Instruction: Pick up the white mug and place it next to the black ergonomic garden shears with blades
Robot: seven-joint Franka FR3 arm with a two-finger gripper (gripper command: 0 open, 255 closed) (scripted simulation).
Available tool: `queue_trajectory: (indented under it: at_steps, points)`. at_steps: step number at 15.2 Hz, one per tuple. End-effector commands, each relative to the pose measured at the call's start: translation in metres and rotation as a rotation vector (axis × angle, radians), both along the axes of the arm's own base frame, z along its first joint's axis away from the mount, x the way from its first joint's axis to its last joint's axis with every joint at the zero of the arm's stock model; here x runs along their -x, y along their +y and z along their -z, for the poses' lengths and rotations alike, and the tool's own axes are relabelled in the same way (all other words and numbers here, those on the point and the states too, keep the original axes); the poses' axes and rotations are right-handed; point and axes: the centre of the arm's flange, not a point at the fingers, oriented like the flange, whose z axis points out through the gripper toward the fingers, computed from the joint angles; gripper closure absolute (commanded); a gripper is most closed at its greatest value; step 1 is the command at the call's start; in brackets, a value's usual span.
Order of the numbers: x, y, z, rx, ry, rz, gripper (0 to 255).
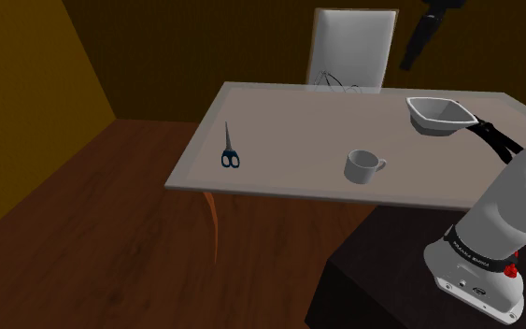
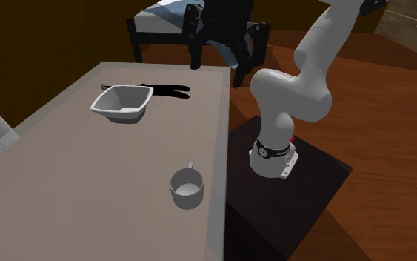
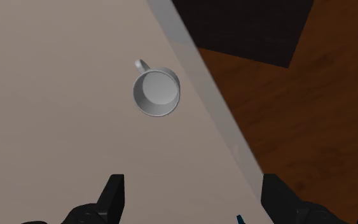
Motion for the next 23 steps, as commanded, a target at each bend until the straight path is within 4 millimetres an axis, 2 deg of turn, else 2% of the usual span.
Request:
queue_trajectory:
  at_steps: [1, 23]
  points:
    - [0.0, 0.0, 0.0, 0.0, 0.0, 0.0, 0]
    - [-0.044, -0.02, 0.287, -0.025, 0.069, 0.051, 0]
